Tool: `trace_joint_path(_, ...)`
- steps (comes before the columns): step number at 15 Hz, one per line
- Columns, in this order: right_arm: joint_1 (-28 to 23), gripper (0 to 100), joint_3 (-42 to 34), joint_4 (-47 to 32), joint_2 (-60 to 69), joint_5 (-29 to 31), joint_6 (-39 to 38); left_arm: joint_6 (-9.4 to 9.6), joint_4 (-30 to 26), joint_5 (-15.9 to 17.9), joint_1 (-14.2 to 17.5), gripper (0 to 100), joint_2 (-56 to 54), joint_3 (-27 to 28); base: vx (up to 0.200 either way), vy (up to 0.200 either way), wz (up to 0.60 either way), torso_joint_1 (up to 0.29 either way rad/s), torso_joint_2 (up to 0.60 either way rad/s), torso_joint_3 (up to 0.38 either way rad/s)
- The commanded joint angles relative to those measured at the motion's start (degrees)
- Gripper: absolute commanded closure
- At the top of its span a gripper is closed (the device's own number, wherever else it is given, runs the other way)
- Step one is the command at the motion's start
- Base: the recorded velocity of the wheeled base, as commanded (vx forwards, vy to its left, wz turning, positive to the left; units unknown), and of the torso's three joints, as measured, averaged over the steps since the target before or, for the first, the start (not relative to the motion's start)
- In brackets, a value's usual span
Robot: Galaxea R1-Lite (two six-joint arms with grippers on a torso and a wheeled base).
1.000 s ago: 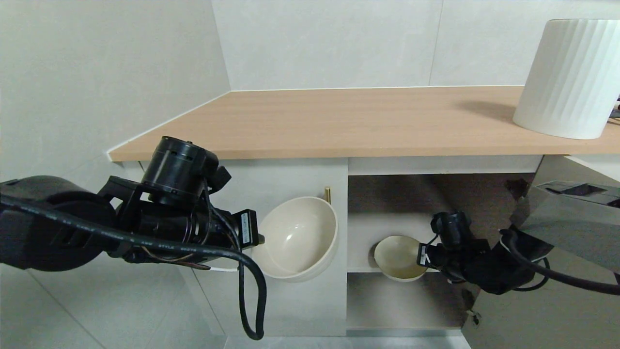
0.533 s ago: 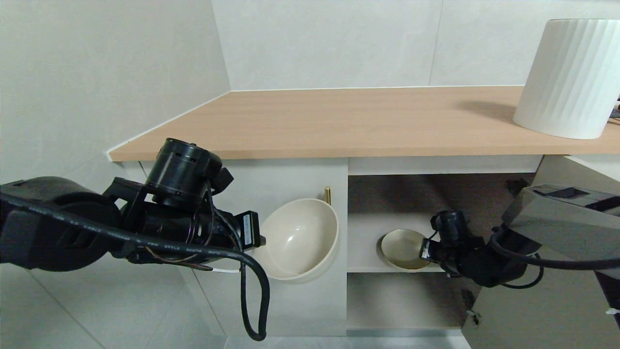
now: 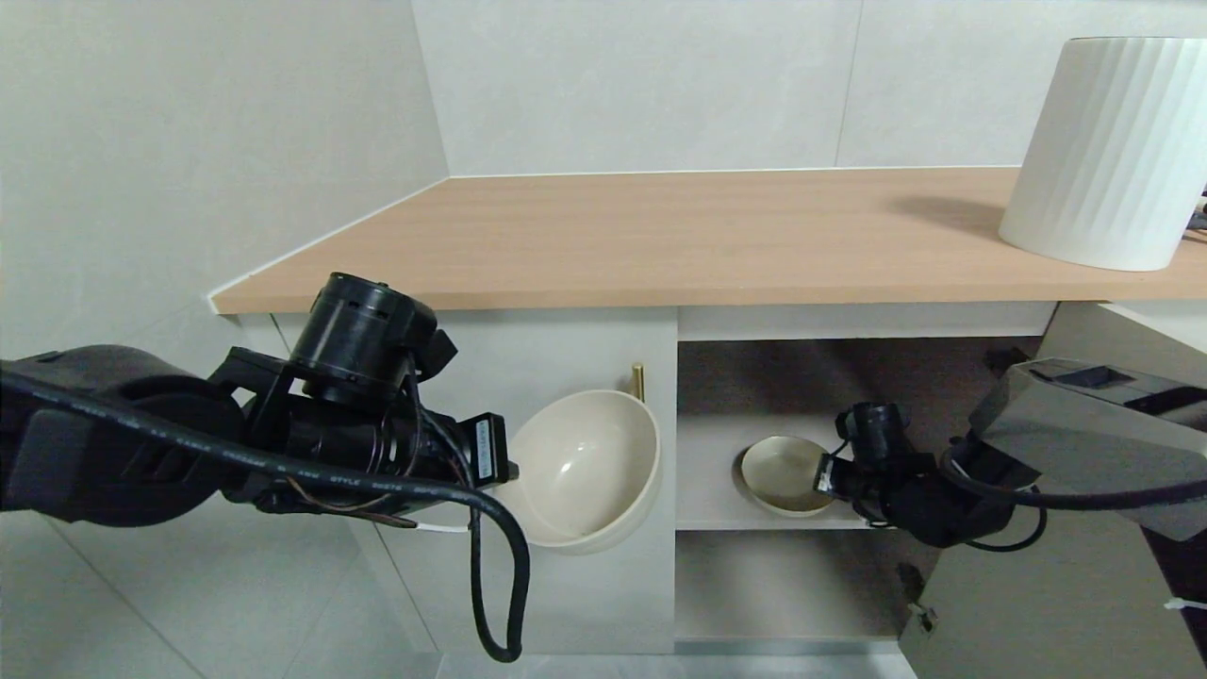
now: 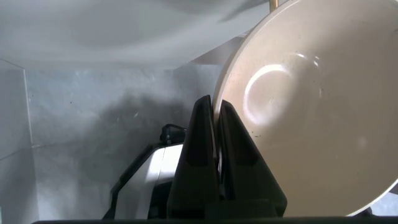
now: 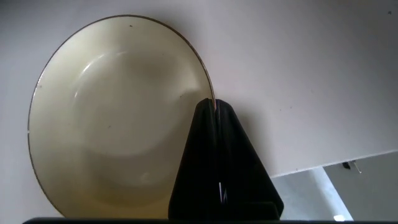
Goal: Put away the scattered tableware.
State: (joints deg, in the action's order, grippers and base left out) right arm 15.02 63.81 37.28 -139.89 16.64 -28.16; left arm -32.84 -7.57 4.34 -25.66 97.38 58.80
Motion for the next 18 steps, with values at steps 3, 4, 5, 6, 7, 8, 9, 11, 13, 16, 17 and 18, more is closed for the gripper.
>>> trace_joint_path(3, -0.52, 100, 1.5, -0.28, -0.83, 0.06, 0.04, -0.03, 0.01, 0.05, 0.0, 100, 0.27, 0.0, 0.0, 0.0, 0.0, 0.0, 0.0, 0.0)
trace_joint_path(4, -0.52, 100, 1.59, -0.28, -0.91, 0.06, 0.04, -0.03, 0.01, 0.05, 0.0, 100, 0.27, 0.0, 0.0, 0.0, 0.0, 0.0, 0.0, 0.0)
trace_joint_path(5, -0.52, 100, 1.67, -0.28, -0.91, 0.06, 0.04, -0.03, 0.01, 0.05, -0.09, 100, 0.44, 0.0, 0.0, 0.0, 0.0, 0.0, 0.0, 0.0)
trace_joint_path(6, -0.6, 100, 1.67, -0.28, -0.91, 0.06, 0.04, -0.03, 0.01, 0.05, -0.18, 100, 0.44, 0.0, 0.0, 0.0, 0.0, 0.0, 0.0, 0.0)
trace_joint_path(7, -0.6, 100, 1.76, -0.28, -0.91, 0.06, 0.04, -0.03, 0.01, 0.05, -0.44, 100, 0.53, 0.0, 0.0, 0.0, 0.0, 0.0, 0.0, 0.0)
trace_joint_path(8, -0.6, 100, 1.85, -0.28, -0.83, 0.06, 0.04, -0.03, 0.01, 0.05, -0.53, 100, 0.53, 0.0, 0.0, 0.0, 0.0, 0.0, 0.0, 0.0)
trace_joint_path(9, -0.6, 100, 2.29, -0.28, -0.91, 0.06, 0.04, -0.03, 0.01, 0.05, -0.62, 100, 0.44, -0.08, 0.0, 0.0, 0.0, 0.0, 0.0, 0.0)
trace_joint_path(11, -0.6, 100, 2.46, -0.28, -1.0, 0.06, 0.04, -0.03, 0.01, 0.05, -2.38, 100, 0.44, -0.44, 0.0, 0.0, 0.0, 0.0, 0.0, 0.0)
trace_joint_path(13, -0.6, 0, 2.2, -0.28, -0.74, 0.06, 0.04, -0.12, 0.01, -0.12, -3.69, 100, 0.44, -0.79, 0.0, 0.0, 0.0, 0.0, 0.0, 0.0)
trace_joint_path(16, 0.1, 0, -1.67, -0.1, 2.43, -0.12, 0.12, 0.06, 0.1, -0.3, -8.18, 100, 1.32, -2.02, 0.0, 0.0, 0.0, 0.0, 0.0, 0.0)
trace_joint_path(17, 0.98, 0, -4.13, -0.19, 4.97, -0.64, 0.3, 0.06, 0.1, -0.38, -9.58, 100, 1.5, -2.55, 0.0, 0.0, 0.0, 0.0, 0.0, 0.0)
trace_joint_path(18, 4.23, 0, -8.61, -0.28, 10.6, -2.23, 0.56, 0.76, 0.1, -0.56, -11.6, 100, 2.2, -3.16, 0.0, 0.0, 0.0, 0.0, 0.0, 0.0)
